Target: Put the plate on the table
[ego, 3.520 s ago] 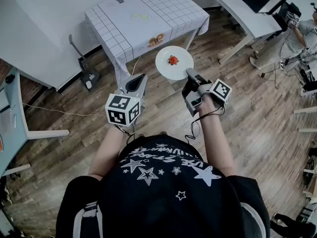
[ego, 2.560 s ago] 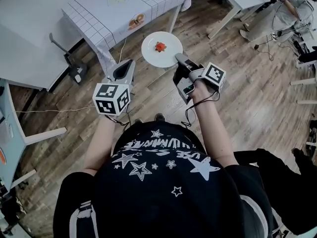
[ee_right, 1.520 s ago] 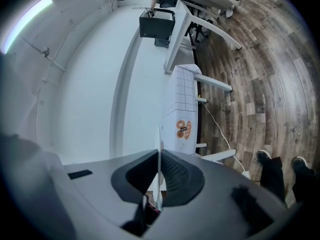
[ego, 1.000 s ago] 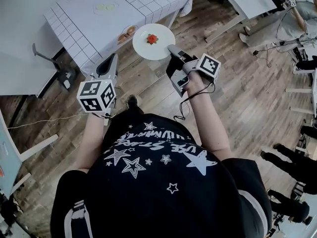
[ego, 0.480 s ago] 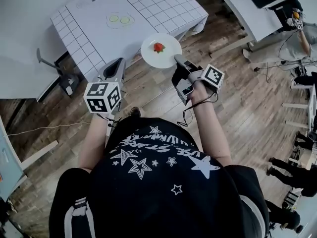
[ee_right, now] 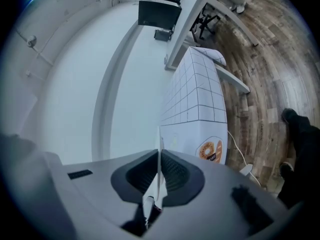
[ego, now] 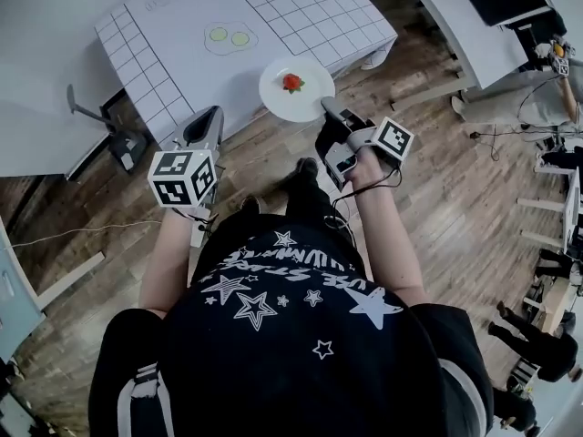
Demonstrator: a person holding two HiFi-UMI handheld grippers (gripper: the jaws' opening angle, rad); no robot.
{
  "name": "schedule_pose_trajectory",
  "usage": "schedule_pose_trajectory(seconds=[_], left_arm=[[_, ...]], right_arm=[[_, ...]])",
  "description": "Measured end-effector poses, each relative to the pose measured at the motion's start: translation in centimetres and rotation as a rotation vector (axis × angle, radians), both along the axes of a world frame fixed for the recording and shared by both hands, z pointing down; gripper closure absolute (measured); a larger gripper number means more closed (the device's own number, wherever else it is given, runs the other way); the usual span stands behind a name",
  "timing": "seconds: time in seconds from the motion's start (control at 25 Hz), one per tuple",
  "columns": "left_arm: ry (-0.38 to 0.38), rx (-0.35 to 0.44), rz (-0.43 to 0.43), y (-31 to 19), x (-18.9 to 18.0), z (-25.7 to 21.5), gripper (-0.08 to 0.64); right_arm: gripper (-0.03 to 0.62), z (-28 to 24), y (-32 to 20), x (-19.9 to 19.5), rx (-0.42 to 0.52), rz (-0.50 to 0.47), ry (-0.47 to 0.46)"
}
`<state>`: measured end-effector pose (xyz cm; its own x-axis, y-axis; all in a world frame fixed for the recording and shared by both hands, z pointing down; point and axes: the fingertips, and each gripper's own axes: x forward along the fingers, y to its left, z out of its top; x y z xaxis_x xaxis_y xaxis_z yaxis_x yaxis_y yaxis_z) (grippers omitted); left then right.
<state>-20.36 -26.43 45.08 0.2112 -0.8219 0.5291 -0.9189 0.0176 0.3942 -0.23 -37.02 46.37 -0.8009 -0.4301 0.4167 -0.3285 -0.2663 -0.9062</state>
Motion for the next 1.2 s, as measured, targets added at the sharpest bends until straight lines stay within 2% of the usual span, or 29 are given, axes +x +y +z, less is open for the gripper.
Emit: schedule_pose_trajectory(seconds=[0.2, 0.36, 0.52, 0.8, 0.88, 1.0, 1.08, 1.2], left_arm=[[-0.063, 0.084, -0.032, 0.2, -0.1, 1.5, 0.551], [-0.090, 0.148, -0.080, 1.1, 1.9, 3.5, 0.551], [-0.110, 0.161, -0.103, -0.3, 3.8, 3.7, 0.551], [-0.139, 0.137, -0.179, -5.1, 3.2, 3.9, 0.551], [-0.150, 0.166, -0.163, -4.0, 3.6, 4.6, 0.551], [-0.173, 0.185, -0.067, -0.7, 3.8, 4.4, 0.551], [-0.184, 0.156, -0.034, 0.8, 3.3, 3.0, 0.551], [-0.169, 0.098, -0.027, 1.4, 2.4, 0.4, 0.551]], right_arm=[[0.571, 2.7, -0.8, -0.6, 0.063, -0.043, -0.051], [0.571, 4.7, -1.1, 0.6, 0.130, -0.093, -0.089], [0.571, 4.9, -4.0, 1.5, 0.160, -0.119, -0.102], [0.571, 5.8, -11.2, -0.1, 0.156, -0.189, -0.122], [0.571, 6.5, -10.3, 0.5, 0.184, -0.169, -0.129], [0.571, 6.4, -6.1, 2.0, 0.214, -0.073, -0.151], [0.571, 5.6, -4.2, 2.1, 0.191, -0.034, -0.158], [0.571, 3.9, -3.1, 1.6, 0.142, -0.025, -0.129]])
